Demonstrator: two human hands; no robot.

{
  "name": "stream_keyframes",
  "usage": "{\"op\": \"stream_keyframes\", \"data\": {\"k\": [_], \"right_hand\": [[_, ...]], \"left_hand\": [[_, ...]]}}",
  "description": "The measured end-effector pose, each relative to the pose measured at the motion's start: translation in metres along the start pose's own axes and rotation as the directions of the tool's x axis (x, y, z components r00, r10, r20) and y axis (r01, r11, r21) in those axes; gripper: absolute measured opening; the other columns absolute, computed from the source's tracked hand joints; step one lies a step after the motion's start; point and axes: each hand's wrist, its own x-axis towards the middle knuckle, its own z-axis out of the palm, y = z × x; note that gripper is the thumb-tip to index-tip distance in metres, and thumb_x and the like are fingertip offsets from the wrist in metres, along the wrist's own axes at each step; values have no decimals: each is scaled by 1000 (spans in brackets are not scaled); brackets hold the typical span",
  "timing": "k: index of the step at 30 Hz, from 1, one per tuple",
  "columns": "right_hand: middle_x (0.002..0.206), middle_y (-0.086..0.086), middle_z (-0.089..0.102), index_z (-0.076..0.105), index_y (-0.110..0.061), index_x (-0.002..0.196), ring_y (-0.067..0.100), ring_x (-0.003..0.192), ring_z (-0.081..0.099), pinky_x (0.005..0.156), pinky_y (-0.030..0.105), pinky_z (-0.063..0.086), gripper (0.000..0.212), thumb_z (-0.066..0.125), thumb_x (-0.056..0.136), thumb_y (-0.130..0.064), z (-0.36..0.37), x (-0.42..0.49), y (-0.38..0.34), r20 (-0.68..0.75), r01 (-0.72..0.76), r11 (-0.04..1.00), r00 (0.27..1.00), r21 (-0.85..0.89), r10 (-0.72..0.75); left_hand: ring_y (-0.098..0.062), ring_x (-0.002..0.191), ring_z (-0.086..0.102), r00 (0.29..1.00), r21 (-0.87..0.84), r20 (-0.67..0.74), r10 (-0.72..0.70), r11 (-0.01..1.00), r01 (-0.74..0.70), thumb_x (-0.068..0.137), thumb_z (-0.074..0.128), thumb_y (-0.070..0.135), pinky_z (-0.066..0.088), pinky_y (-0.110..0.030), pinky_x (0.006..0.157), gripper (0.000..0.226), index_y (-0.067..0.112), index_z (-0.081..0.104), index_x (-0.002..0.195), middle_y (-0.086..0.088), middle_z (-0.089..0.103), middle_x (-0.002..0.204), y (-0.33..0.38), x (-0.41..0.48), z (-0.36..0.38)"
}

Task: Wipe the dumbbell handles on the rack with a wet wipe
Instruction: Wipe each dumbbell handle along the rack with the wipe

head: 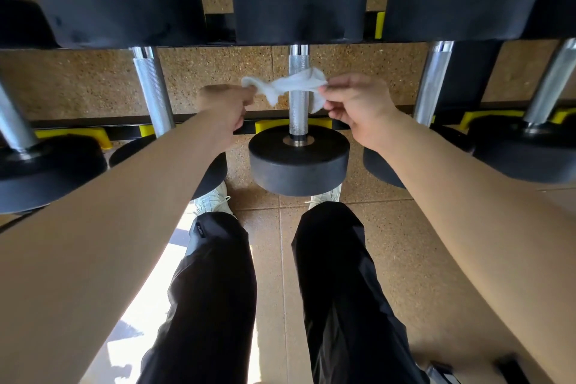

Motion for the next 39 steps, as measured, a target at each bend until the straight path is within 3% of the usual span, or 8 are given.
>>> {"op": "stream_keyframes", "data": {"k": [4, 8, 13, 19, 26, 30, 34, 39], "right_hand": [[83, 10, 73, 69, -14, 84, 9, 58, 65, 54, 19, 53, 12, 75, 85, -4, -13, 6, 12, -212, -48, 996, 977, -72, 32], [85, 2, 73, 72, -12, 80, 8, 76, 66, 70, 18, 53, 12, 81, 77, -5, -8, -6, 20, 0, 27, 925, 1000, -378, -29], [81, -4, 67, 74, -12, 80, 4, 77, 62, 66, 14, 50, 12, 82, 75, -6, -15, -3, 21, -80, -23, 784, 996, -621, -34], [85, -3, 70, 77, -13, 87, 6, 81, 65, 63, 10, 44, 15, 85, 75, -17, 8, -5, 19, 174, 151, 652, 984, -743, -29], [93, 1, 69, 71, -11, 93, 9, 78, 65, 57, 14, 46, 11, 77, 84, -13, -25, 14, 35, -106, -12, 636, 988, -772, -110], [83, -5, 64, 69, -8, 86, 4, 76, 57, 69, 17, 44, 10, 71, 81, 0, -24, -13, 27, 51, 215, 814, 973, -540, -224], [80, 4, 59, 60, -15, 75, 16, 81, 60, 75, 29, 49, 9, 61, 74, -7, -16, -37, 15, 141, 197, 975, 973, -99, -182], [117, 6, 68, 57, -34, 123, 19, 110, 67, 91, 37, 56, 48, 78, 80, -37, -12, -55, 3, 428, 228, 970, 887, -81, -173]], "left_hand": [[-8, 55, 49, 972, 143, 196, 126, 977, -156, 85, 80, 23, 40, -18, 43, 14, 14, 69, 82, 0, 64, 72, -9, -15, 2], [-13, 63, 55, 983, 464, 45, 177, 868, -178, 85, 80, 30, 49, -28, 58, 21, 11, 70, 81, -5, 69, 82, -14, -9, -11], [-18, 85, 65, 942, 673, 268, 199, 661, -331, 77, 84, 29, 55, -34, 72, 16, 20, 78, 88, -4, 72, 94, -18, -17, -8], [-29, 88, 65, 966, 894, -41, 257, 440, -79, 73, 79, 47, 59, -40, 77, 53, 10, 69, 109, -9, 67, 96, -18, -1, -14], [-7, 72, 57, 877, 479, 359, 320, 743, -467, 82, 77, 16, 39, -20, 61, 15, 22, 65, 75, 6, 63, 76, -19, -28, -6], [-16, 78, 73, 881, 123, 344, 325, 914, -386, 82, 76, 3, 54, -24, 65, 25, 13, 55, 72, -13, 75, 81, -15, -40, -9], [-10, 71, 71, 849, 3, 402, 343, 927, -376, 85, 75, 4, 53, -20, 61, 23, 15, 57, 78, 2, 69, 71, -9, -55, -10], [-13, 81, 68, 729, -88, 564, 388, 906, -414, 94, 67, 6, 57, -28, 70, 9, 14, 64, 96, 0, 70, 83, 1, -71, -8]]}}
